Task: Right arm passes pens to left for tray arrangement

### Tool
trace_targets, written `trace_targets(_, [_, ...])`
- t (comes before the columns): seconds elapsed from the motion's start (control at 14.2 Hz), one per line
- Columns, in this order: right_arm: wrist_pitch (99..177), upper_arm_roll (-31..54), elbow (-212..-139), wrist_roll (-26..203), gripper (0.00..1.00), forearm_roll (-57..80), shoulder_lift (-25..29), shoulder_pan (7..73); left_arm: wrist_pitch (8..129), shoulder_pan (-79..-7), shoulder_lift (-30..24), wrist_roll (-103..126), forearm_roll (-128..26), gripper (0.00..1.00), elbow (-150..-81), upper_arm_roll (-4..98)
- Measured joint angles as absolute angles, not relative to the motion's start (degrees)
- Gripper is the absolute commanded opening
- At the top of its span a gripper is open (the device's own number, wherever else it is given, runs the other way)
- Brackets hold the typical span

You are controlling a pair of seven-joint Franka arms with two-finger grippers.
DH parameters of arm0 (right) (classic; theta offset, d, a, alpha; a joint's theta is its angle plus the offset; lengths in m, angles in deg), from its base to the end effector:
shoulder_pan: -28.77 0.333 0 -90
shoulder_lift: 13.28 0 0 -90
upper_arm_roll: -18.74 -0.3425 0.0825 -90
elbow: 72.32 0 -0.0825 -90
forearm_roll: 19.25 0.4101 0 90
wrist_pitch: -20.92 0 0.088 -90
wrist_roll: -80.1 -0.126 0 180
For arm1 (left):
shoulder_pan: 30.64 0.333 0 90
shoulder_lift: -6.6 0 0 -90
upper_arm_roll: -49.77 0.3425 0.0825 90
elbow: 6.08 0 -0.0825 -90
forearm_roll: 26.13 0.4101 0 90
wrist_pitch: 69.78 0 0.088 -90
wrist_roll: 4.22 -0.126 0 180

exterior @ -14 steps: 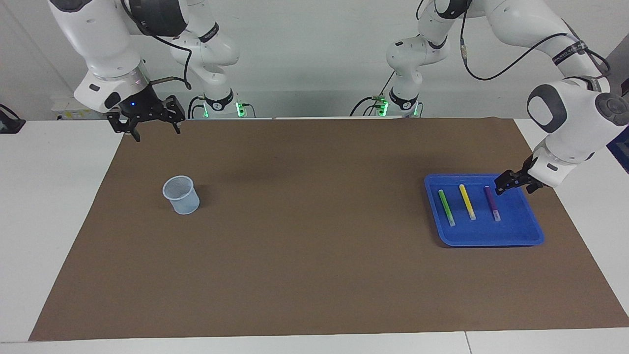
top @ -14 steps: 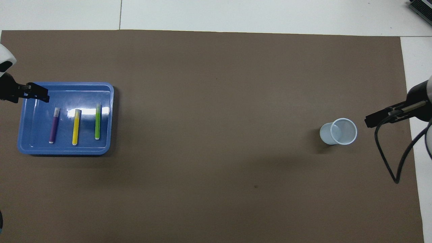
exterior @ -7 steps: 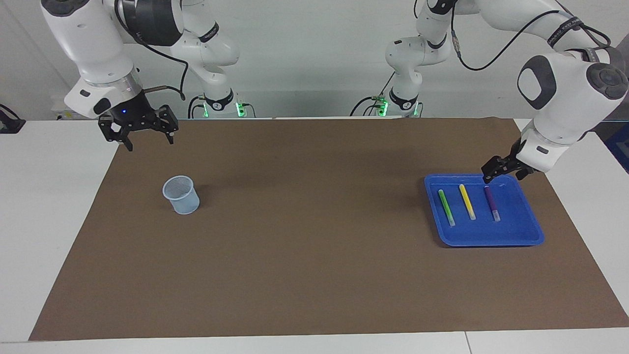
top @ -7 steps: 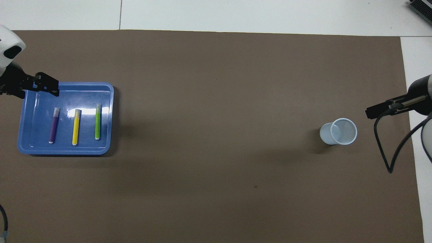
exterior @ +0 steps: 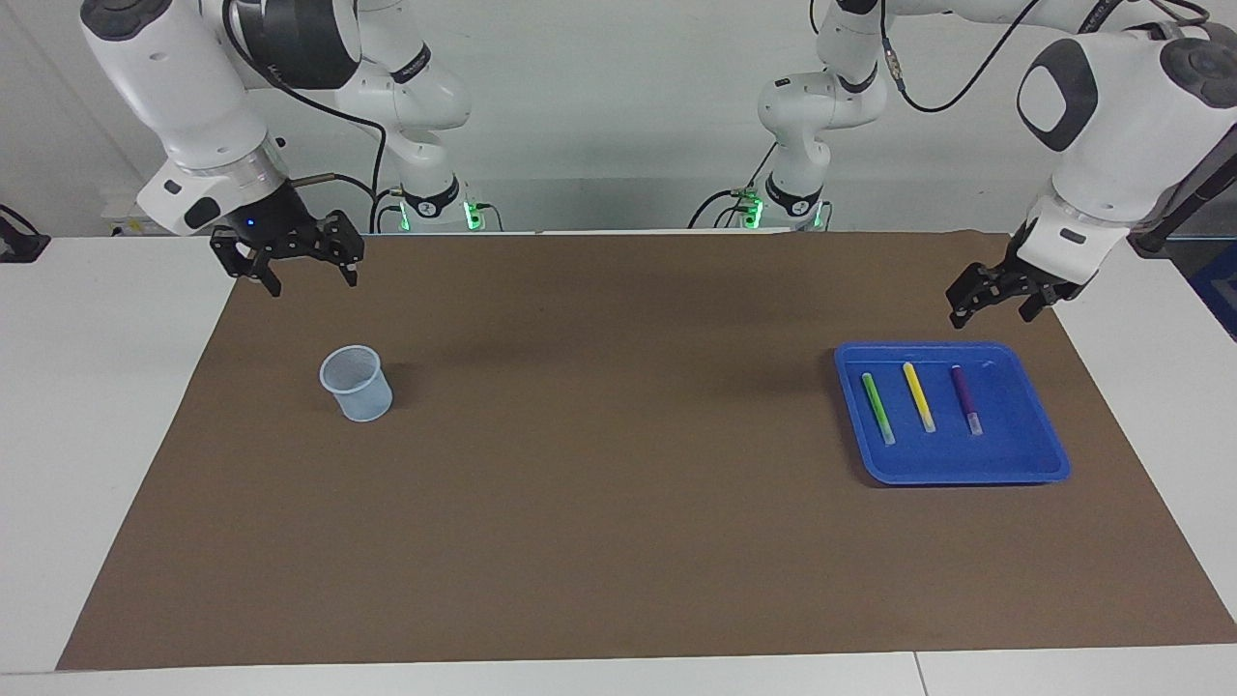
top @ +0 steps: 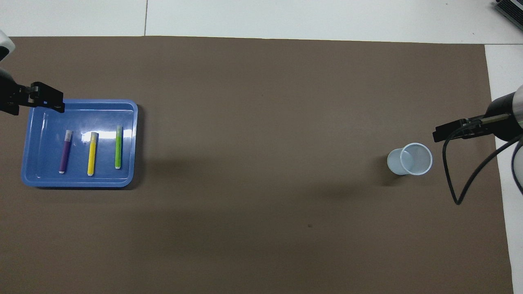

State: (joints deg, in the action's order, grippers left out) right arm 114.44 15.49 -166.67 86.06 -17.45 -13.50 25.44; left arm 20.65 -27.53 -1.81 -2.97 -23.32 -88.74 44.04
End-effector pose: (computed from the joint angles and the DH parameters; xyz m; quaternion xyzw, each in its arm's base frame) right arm 0.5828 0.0030 0.6017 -0.9986 -0.0502 0.0045 0.0158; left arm 0.6295 -0.0180 0.6081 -0.9998 0.0118 0.0046 0.0174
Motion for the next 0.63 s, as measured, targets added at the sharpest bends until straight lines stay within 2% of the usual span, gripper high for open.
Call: trace_targets(0.63, [113.07, 15.49, -166.70, 86.32, 1.00, -17.39, -13.63, 25.47, 21.10, -29.72, 4.25, -1.11, -23.34, 1.00, -97.69, 43.91])
